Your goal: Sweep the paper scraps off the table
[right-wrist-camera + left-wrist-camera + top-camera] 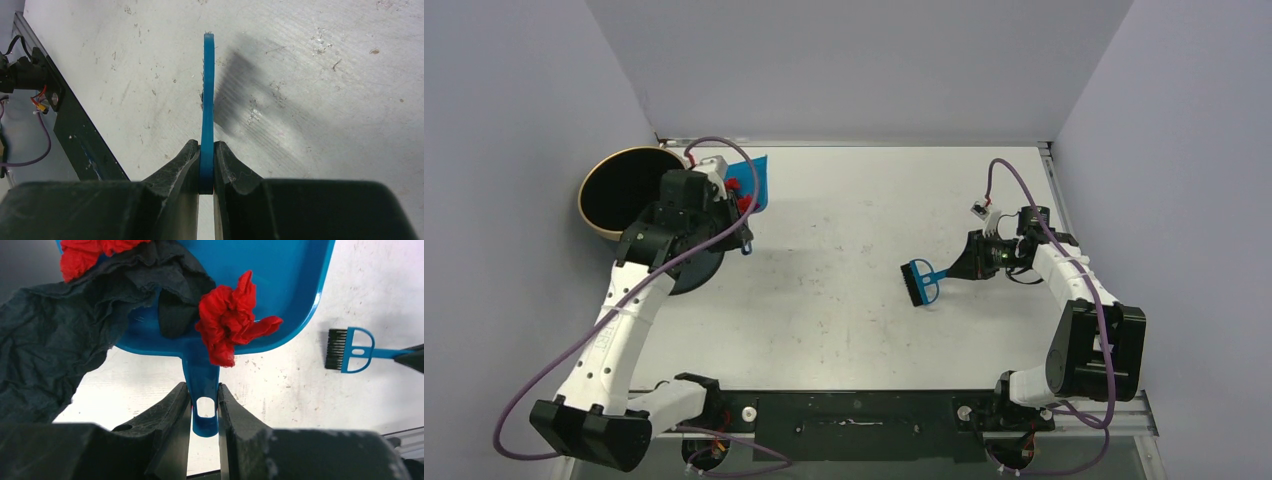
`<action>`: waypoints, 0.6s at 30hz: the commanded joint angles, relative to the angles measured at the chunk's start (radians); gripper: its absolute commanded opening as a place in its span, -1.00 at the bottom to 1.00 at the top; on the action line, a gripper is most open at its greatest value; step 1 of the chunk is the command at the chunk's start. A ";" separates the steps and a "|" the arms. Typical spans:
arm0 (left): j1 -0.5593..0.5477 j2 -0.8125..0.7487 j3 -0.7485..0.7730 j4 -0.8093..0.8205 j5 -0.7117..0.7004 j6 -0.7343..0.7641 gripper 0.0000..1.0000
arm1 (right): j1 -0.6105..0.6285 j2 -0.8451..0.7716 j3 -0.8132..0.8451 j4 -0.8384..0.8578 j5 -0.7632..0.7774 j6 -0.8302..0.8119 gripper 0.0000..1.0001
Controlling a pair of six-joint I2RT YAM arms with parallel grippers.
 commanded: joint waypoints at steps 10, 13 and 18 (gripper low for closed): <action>0.331 0.157 0.220 0.142 0.444 -0.095 -1.00 | -0.010 0.001 0.014 0.009 -0.044 -0.043 -0.89; 0.410 0.208 0.247 0.200 0.547 -0.161 -1.00 | -0.010 0.001 0.014 0.007 -0.042 -0.048 -0.89; 0.547 0.232 0.191 0.411 0.720 -0.365 -1.00 | -0.011 -0.006 0.012 0.002 -0.035 -0.059 -0.89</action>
